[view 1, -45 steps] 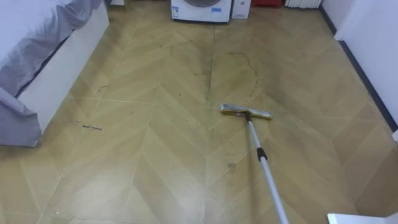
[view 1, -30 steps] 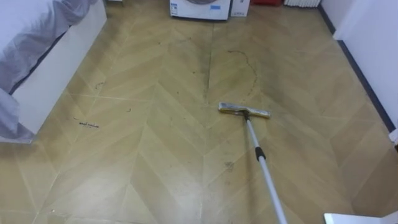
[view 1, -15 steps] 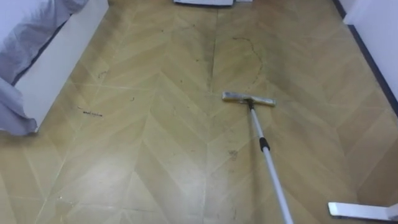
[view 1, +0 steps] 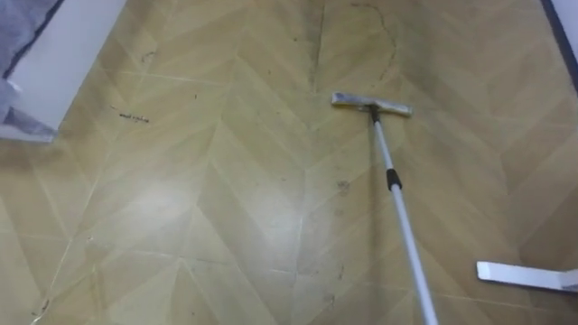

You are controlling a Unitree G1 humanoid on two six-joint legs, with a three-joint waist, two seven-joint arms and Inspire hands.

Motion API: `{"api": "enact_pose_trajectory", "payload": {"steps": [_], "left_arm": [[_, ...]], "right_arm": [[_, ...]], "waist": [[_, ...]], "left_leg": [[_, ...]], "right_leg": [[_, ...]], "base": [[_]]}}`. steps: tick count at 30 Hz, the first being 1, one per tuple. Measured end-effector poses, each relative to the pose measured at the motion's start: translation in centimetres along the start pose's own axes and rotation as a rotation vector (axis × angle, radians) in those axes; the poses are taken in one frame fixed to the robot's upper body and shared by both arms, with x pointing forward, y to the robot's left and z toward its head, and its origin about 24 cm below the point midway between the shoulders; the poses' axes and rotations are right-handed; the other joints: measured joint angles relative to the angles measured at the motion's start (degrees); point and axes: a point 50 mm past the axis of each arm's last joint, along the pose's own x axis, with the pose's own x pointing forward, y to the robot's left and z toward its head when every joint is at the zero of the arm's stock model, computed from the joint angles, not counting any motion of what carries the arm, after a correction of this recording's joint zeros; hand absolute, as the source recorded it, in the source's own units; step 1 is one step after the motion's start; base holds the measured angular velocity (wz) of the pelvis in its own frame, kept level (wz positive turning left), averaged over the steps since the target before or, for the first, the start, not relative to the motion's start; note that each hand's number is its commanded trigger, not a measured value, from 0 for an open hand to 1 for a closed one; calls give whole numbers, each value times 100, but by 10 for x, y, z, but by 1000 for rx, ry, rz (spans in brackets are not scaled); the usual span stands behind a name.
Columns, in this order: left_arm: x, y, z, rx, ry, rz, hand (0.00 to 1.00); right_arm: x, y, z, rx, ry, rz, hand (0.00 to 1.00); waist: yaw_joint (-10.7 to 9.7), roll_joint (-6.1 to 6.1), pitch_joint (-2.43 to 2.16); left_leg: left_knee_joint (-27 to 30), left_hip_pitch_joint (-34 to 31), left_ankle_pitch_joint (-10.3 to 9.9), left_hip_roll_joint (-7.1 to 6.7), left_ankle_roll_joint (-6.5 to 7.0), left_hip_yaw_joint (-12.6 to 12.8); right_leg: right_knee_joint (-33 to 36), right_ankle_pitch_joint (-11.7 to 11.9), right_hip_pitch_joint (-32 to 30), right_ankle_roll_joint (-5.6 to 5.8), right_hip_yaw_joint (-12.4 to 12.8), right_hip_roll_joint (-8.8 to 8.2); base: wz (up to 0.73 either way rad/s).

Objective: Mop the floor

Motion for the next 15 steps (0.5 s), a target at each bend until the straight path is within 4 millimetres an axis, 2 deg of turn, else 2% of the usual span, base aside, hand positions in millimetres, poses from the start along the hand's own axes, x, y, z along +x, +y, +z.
{"api": "enact_pose_trajectory", "payload": {"steps": [1, 2, 3, 5, 6, 7, 8, 9, 10, 11, 12, 13, 14, 15], "left_arm": [[0, -1, 0, -2, 4, -2, 0], [0, -2, -3, -21, 17, -2, 0], [0, -1, -4, -32, 24, 2, 0], [1, 2, -6, -95, 46, 11, 0], [1, 3, -4, -105, 43, 15, 0], [1, 3, -3, -109, 43, 15, 0], [1, 1, -4, -117, 53, 10, 0], [1, -1, -9, -128, 65, 8, 0], [0, -4, -18, -154, 98, 8, 0], [-1, -8, -25, -174, 122, -1, 0], [-1, -10, -28, -183, 130, -8, 0], [-2, -12, -32, -205, 137, -18, 0], [-2, -12, -32, -218, 137, -19, 0], [-2, -11, -33, -225, 128, -19, 0]], "right_arm": [[0, -3, -2, 0, 7, -13, 100], [0, -7, -7, 10, 30, -36, 100], [0, -7, -10, 13, 41, -43, 100], [0, -5, -20, 50, 84, -48, 100], [0, -4, -21, 62, 94, -47, 100], [0, -5, -20, 65, 96, -50, 100], [0, -4, -19, 65, 103, -57, 100], [1, -4, -15, 65, 96, -56, 100], [1, -3, -11, 62, 100, -52, 100], [0, -6, -5, 60, 103, -56, 100], [0, -7, 1, 60, 102, -59, 100], [-1, -11, 18, 57, 72, -62, 100], [-3, -13, 44, 53, 17, -56, 100], [-7, -13, 72, 62, -52, -48, 100]], "waist": [[0, 40, 16], [22, 140, 36], [45, 165, 37], [73, 183, 0], [99, 158, -32], [112, 156, -44], [129, 151, -41], [188, 141, -57], [291, 51, -36], [312, 0, -46], [342, -21, -52], [419, -76, -33], [491, -185, 22], [568, -299, 110]], "left_leg": [[110, -110, -48, -14, -3, -9], [433, -354, -169, -43, -37, -59], [585, -478, -216, -49, -56, -80], [1106, -894, -323, -143, -188, -129], [1423, -1149, -358, -152, -252, -108], [1626, -1313, -344, -125, -281, -27], [2300, -1684, -262, 9, -354, 190], [2692, -1862, -161, 105, -376, 325], [3542, -2241, 303, 293, -295, 597], [4359, -2664, 1111, 331, -252, 691], [4889, -2898, 1428, 363, -265, 780], [5984, -3346, 1472, 439, -253, 976], [6621, -3725, 1344, 480, -137, 1220], [6731, -3888, 1176, 504, -125, 1371]], "right_leg": [[202, -81, -142, -30, 44, -13], [691, -264, -477, -104, 181, -23], [926, -347, -657, -139, 268, -21], [1579, -742, -1103, -244, 401, -49], [1805, -996, -1298, -238, 425, -63], [1996, -1075, -1416, -278, 404, -83], [2371, -1308, -1592, -442, 377, -105], [2563, -1404, -1644, -518, 357, -103], [2917, -1590, -1673, -642, 382, -87], [3216, -1770, -1639, -727, 429, -93], [3352, -1844, -1632, -770, 463, -94], [3580, -1938, -1652, -815, 550, -93], [3697, -1965, -1728, -825, 667, -82], [3721, -1963, -1755, -823, 802, -79]], "base": [[0], [0], [4], [23], [29], [26], [9], [-13], [-21], [-22], [-20], [-34], [-46], [-37]]}}
